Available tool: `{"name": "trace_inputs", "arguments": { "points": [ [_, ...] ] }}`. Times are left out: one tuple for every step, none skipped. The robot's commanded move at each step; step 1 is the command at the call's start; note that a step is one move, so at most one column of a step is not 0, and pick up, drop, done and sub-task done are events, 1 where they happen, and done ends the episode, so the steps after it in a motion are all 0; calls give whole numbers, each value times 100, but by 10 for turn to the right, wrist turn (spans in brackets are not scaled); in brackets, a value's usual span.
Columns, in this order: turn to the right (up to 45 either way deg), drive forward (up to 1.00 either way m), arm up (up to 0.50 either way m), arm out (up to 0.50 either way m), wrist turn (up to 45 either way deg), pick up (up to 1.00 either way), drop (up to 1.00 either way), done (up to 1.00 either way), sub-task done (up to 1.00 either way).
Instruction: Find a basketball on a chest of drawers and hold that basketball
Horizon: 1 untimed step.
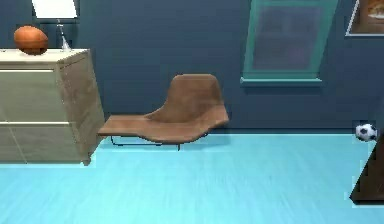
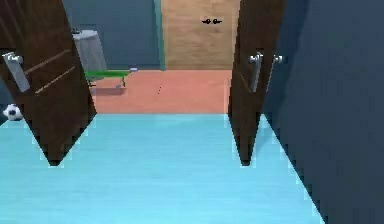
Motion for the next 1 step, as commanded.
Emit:
{"name": "trace_inputs", "arguments": {
  "points": [
    [-360,0,0,0,0,0,0,0,0]
  ]
}}
